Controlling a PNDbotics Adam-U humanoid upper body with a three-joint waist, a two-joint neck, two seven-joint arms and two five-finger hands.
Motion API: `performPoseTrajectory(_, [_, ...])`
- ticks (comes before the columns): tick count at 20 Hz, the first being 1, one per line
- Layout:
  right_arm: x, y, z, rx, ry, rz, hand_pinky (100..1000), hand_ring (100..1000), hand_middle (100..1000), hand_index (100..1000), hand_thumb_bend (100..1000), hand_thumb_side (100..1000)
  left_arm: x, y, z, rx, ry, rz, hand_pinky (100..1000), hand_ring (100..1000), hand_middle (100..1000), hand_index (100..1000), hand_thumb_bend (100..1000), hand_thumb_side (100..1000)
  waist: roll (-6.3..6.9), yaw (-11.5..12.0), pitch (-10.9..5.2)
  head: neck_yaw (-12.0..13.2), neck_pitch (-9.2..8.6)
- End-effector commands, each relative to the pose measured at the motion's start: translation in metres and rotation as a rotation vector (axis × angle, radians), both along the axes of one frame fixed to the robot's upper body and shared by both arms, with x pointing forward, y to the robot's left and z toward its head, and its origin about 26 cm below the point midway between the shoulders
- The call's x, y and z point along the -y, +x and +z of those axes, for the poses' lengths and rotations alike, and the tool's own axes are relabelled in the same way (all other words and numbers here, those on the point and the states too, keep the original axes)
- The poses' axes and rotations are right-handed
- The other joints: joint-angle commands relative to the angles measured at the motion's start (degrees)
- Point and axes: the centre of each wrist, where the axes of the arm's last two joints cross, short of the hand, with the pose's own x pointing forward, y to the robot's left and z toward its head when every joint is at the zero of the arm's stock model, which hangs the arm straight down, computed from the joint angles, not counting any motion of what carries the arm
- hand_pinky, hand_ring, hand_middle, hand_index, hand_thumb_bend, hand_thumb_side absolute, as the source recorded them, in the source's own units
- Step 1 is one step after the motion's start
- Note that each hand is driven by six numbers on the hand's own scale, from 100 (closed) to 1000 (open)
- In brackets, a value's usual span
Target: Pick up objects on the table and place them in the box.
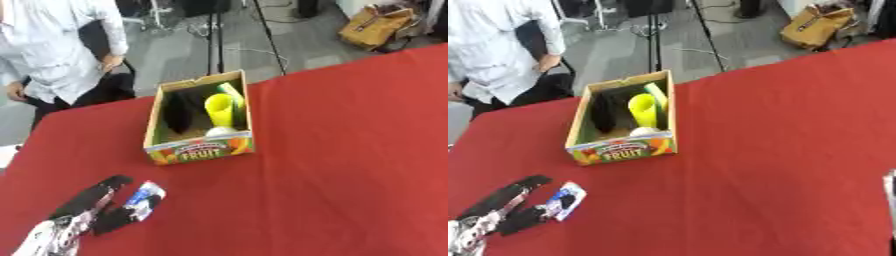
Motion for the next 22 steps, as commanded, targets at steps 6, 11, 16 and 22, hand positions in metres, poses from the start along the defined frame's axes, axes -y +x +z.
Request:
performPoseTrajectory(6, [-0.003,-0.003,0.008,0.032,0.0,0.014,751,603,640,722,100,689,-0.01,0.008,-0.004,-0.012,0.015,0.034,1000,1000,1000,1000,700,1000,-0.8,-0.2,-0.62,0.7,-0.83])
performPoseTrajectory(11, [-0.003,-0.003,0.008,0.032,0.002,0.015,751,603,639,719,100,689,-0.013,0.01,-0.01,-0.033,0.019,0.047,1000,1000,1000,1000,719,1000,-1.01,-0.4,-0.52,0.8,-1.46])
performPoseTrajectory(16, [-0.003,-0.003,0.009,0.033,0.005,0.016,751,603,637,718,100,688,-0.014,0.013,-0.012,-0.045,0.018,0.049,1000,1000,1000,1000,713,1000,-1.12,-0.6,-0.41,1.0,-1.75])
performPoseTrajectory(22, [-0.002,-0.003,0.008,0.032,0.007,0.016,751,602,634,716,100,687,-0.014,0.015,-0.013,-0.065,0.008,0.037,1000,1000,1000,1000,713,1000,-1.08,-0.7,-0.36,1.1,-1.56])
